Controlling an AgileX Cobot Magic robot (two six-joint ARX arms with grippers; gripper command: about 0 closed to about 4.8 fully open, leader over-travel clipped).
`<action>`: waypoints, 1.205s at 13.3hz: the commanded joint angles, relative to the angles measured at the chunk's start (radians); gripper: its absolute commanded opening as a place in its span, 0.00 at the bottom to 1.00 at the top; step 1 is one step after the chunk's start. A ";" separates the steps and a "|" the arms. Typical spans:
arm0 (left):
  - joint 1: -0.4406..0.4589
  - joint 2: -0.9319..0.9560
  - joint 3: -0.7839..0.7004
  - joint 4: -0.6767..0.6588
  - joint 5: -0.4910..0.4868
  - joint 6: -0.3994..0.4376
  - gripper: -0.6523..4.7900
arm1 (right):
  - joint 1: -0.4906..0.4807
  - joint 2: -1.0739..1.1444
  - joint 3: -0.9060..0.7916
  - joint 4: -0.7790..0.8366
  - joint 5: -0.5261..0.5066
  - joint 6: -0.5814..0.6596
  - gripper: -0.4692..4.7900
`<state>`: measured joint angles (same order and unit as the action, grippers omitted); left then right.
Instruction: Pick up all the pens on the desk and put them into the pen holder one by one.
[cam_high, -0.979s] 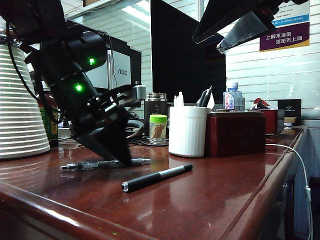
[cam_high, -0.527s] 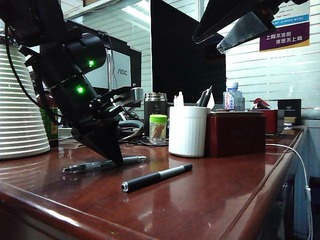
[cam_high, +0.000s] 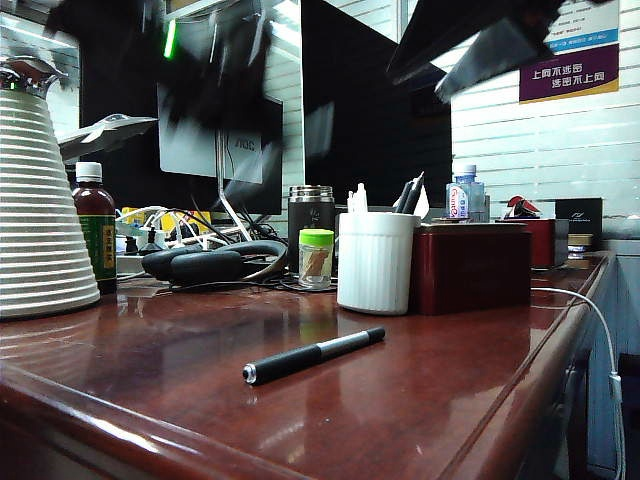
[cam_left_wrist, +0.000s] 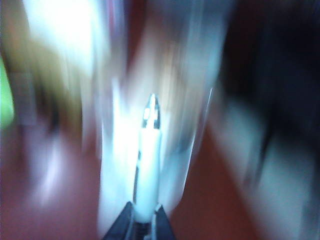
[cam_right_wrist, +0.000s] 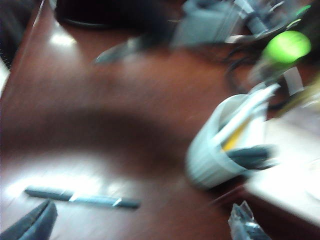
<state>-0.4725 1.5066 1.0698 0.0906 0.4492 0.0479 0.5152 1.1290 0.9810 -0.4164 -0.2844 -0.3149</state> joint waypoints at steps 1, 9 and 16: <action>0.000 -0.001 0.000 0.463 0.019 -0.296 0.11 | -0.006 -0.081 0.008 0.120 0.090 0.008 0.98; -0.053 0.356 0.000 1.062 -0.003 -0.528 0.11 | -0.152 -0.294 0.007 0.290 0.136 0.049 0.98; -0.082 0.595 0.006 1.294 -0.141 -0.533 0.11 | -0.222 -0.298 0.004 0.229 0.126 0.049 0.98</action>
<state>-0.5453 2.0953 1.0698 1.3552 0.3241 -0.4816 0.2935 0.8326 0.9810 -0.2001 -0.1570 -0.2722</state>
